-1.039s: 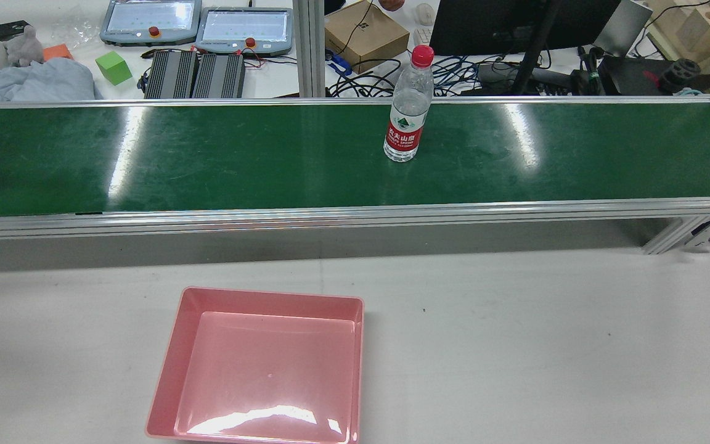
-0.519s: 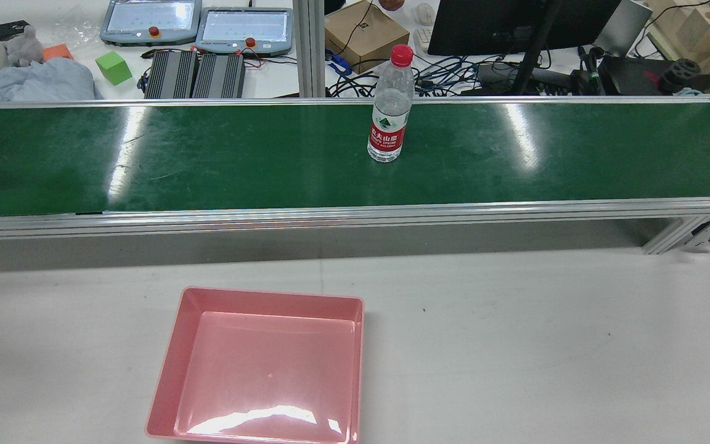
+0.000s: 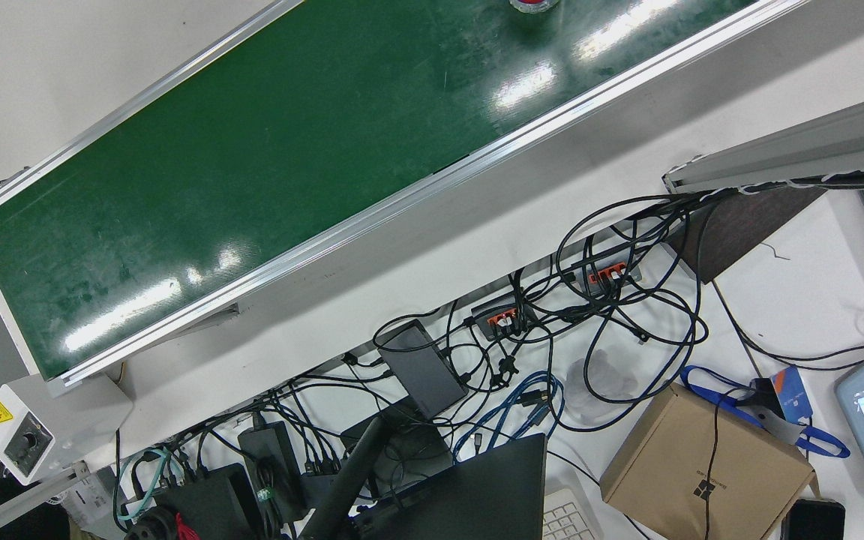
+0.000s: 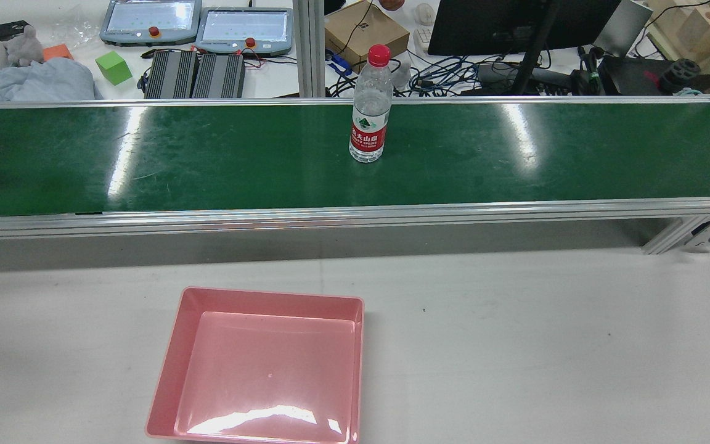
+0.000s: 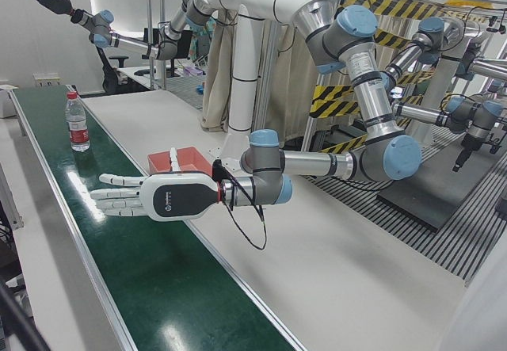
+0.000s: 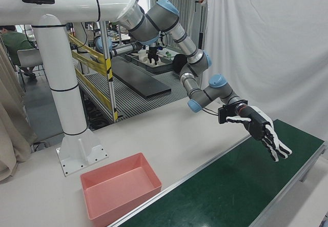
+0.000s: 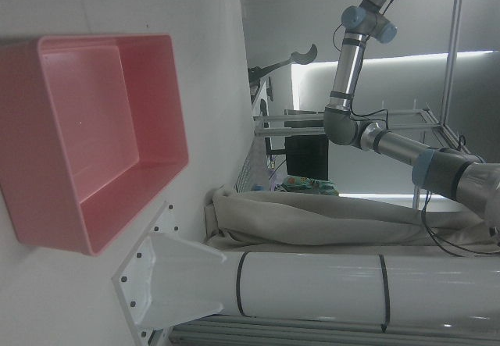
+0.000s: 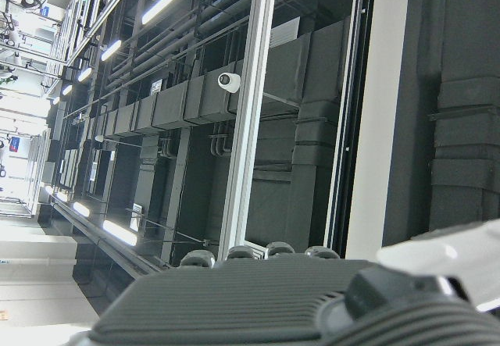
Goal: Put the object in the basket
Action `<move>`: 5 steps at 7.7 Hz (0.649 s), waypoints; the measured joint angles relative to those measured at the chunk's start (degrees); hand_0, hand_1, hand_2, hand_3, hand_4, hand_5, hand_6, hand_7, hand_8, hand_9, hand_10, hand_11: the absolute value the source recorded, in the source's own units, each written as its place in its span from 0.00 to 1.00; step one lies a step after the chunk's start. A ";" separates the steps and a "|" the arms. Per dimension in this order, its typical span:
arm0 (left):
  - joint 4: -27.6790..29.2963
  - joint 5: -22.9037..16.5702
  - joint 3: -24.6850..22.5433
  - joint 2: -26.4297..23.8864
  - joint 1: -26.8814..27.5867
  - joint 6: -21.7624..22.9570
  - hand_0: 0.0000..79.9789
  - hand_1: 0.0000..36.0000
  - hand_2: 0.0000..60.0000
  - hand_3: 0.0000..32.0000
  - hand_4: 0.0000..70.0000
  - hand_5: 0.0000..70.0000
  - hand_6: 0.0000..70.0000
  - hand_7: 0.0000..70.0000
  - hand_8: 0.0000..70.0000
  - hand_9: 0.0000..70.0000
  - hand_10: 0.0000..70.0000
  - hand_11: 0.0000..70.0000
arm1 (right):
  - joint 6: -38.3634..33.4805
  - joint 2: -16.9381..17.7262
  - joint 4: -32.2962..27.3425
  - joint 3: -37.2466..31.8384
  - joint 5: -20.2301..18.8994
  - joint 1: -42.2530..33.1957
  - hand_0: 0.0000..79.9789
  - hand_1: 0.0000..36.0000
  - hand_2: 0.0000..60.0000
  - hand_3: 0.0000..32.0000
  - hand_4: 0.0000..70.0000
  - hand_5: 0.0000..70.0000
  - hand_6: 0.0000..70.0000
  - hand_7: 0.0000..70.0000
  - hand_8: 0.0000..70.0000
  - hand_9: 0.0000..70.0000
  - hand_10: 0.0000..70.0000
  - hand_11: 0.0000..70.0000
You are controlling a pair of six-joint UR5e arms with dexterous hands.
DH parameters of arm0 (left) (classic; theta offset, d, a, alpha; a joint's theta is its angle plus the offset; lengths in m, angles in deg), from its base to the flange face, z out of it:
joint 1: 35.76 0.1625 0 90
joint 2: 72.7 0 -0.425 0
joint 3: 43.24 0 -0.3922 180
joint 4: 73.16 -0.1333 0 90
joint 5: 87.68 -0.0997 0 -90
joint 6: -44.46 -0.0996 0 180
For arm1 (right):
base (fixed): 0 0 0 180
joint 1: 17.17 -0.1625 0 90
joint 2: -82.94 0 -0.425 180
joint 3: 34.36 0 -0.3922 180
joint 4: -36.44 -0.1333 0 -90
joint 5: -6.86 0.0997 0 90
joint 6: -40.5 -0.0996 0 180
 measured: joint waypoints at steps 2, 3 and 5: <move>0.00 0.00 -0.09 0.00 0.17 -0.05 0.61 0.22 0.00 0.00 0.16 0.22 0.04 0.02 0.04 0.04 0.09 0.14 | 0.00 0.00 0.00 0.01 0.00 -0.01 0.00 0.00 0.00 0.00 0.00 0.00 0.00 0.00 0.00 0.00 0.00 0.00; 0.00 0.00 -0.12 0.00 0.33 -0.20 0.61 0.21 0.00 0.00 0.16 0.22 0.04 0.02 0.04 0.04 0.09 0.15 | 0.00 0.00 0.00 0.02 0.00 -0.02 0.00 0.00 0.00 0.00 0.00 0.00 0.00 0.00 0.00 0.00 0.00 0.00; 0.00 0.00 -0.21 -0.08 0.43 -0.16 0.61 0.22 0.00 0.00 0.17 0.22 0.04 0.02 0.04 0.04 0.09 0.14 | 0.00 0.00 0.00 -0.02 0.00 -0.02 0.00 0.00 0.00 0.00 0.00 0.00 0.00 0.00 0.00 0.00 0.00 0.00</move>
